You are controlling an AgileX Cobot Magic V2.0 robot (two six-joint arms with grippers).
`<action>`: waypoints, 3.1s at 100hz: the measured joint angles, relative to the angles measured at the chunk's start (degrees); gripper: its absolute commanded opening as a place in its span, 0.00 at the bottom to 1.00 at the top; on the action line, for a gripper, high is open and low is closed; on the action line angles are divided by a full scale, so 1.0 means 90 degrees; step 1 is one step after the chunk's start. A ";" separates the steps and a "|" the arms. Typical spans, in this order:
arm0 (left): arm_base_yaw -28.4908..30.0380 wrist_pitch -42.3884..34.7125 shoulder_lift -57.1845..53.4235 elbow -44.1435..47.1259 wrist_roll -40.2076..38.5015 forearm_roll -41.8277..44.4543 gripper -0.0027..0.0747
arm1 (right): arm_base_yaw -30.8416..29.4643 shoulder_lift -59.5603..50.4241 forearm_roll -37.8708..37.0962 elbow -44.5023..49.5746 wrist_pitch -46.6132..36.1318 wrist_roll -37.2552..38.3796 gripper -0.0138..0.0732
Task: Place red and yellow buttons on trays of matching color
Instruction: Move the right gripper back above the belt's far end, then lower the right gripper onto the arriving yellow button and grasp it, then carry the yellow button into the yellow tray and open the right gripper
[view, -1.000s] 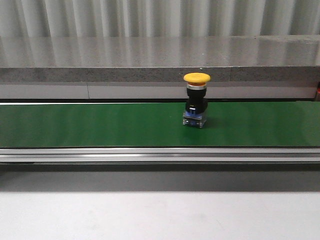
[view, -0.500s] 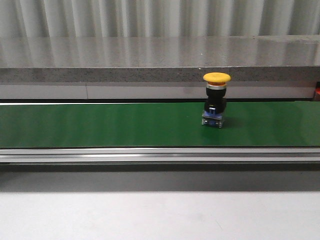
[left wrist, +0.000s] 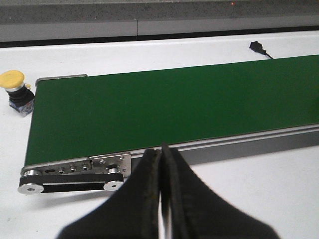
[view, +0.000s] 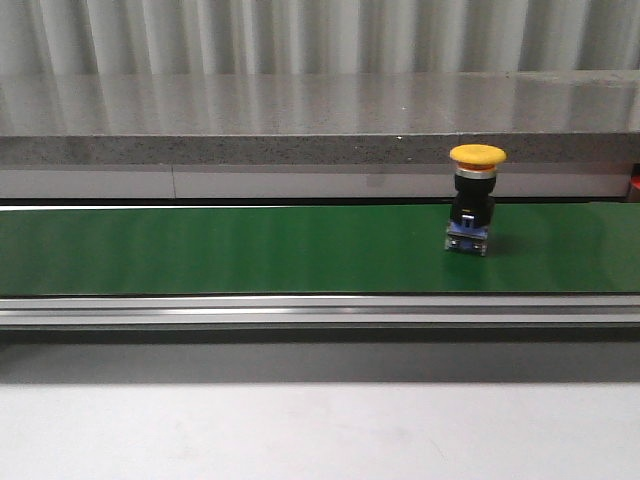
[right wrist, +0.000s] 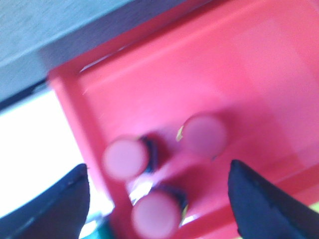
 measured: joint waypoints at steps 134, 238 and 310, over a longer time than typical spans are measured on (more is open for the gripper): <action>0.0000 0.0000 0.0000 0.0000 0.0000 0.0000 0.01 | 0.3256 -0.2498 0.0041 0.2211 0.1402 -0.0342 0.82; 0.0000 0.0000 0.0000 0.0000 0.0000 0.0000 0.01 | 0.3234 -0.2220 -0.0410 0.2248 0.0314 0.0095 0.25; 0.0000 0.0000 0.0000 0.0000 0.0000 0.0000 0.01 | -0.0065 -0.2613 -0.1077 0.2498 0.0108 0.1144 0.25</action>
